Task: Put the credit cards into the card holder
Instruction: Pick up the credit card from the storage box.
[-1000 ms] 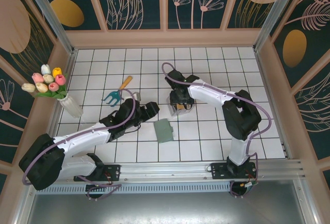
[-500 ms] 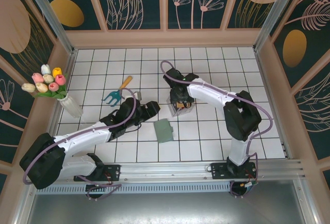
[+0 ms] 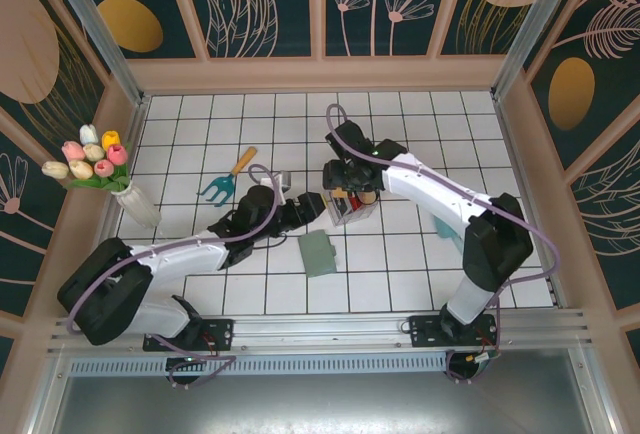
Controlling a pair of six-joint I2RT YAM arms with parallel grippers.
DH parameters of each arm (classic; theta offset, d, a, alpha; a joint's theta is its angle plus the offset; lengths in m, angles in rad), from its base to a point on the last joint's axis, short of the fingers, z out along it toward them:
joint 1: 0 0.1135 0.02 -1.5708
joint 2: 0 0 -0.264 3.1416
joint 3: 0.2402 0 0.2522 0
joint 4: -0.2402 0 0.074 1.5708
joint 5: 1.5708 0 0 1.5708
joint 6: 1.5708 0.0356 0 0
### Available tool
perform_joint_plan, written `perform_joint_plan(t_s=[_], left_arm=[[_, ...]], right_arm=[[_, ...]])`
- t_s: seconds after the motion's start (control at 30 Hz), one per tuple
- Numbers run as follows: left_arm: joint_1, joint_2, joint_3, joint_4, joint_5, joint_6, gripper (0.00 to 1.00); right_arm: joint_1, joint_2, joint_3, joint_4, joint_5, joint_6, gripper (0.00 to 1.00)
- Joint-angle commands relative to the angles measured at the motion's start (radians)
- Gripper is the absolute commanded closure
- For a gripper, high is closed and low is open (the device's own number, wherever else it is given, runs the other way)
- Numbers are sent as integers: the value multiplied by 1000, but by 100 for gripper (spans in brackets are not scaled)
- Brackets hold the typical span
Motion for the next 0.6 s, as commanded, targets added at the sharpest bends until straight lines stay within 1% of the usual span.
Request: perform_joint_plan(t_s=[0.0,0.17,0.37,0.57], left_arm=[[-4,25,7,160,24,26,34],[-4,53,-8,244,-8,39,43],[-5,94,-12,353,-17,36,54],[-5,118,0,364,-24,38,64]], right_arm=[[-8,-42,-14,53,-59,36,37],[-14,-50,-21,73,-99,57,37],[-14,-59,-34,102,-127,75,37],[-17,-66,-37,114,-136,85,37]])
